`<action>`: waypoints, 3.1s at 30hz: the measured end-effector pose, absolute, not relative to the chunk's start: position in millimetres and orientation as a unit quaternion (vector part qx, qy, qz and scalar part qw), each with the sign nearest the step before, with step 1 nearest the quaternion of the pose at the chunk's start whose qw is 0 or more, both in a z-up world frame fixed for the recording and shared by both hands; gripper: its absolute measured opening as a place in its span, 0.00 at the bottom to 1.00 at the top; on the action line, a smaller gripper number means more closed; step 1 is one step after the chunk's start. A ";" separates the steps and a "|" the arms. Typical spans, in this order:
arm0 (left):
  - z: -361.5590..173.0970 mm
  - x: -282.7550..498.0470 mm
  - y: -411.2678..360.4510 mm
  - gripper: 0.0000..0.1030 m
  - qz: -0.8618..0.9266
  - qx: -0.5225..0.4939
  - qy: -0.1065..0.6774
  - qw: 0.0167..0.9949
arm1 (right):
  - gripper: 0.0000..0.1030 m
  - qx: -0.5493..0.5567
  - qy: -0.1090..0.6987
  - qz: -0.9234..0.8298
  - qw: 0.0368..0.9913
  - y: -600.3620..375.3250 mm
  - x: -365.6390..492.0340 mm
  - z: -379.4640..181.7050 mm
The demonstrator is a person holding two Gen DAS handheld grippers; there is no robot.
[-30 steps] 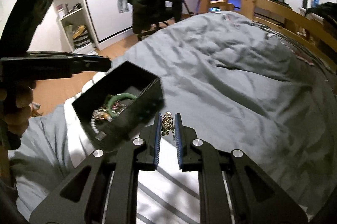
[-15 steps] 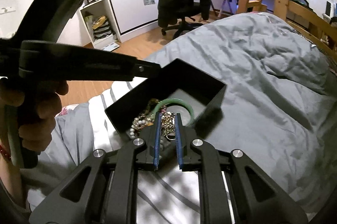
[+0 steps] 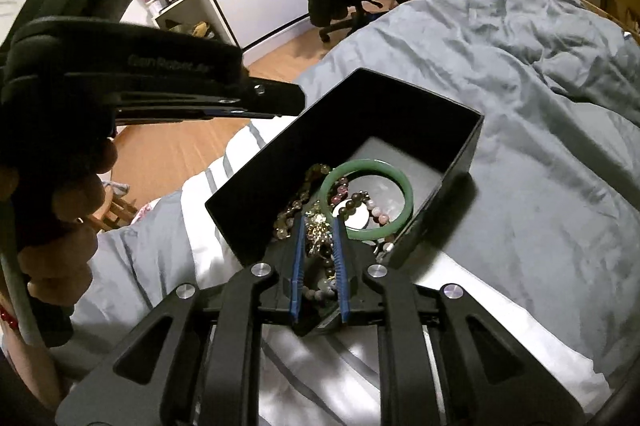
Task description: Organize jewelry
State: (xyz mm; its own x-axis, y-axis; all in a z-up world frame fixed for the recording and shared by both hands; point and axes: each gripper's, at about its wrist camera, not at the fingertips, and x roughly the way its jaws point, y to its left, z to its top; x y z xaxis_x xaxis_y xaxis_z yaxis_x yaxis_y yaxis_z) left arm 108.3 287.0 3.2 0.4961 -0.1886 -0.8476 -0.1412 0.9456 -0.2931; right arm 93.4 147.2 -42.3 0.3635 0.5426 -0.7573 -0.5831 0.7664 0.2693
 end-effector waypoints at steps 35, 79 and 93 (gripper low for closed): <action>65.4 -7.1 260.6 0.89 0.104 -0.051 0.450 0.886 | 0.97 -0.053 0.420 0.275 0.863 102.3 30.2 18.0; 29.4 -74.8 226.1 0.91 0.071 -0.001 0.463 0.883 | 0.97 -0.053 0.434 0.240 0.867 73.7 -21.6 21.5; 27.2 -73.8 223.6 0.91 0.074 0.008 0.465 0.882 | 0.97 -0.050 0.438 0.237 0.866 72.5 -19.0 18.0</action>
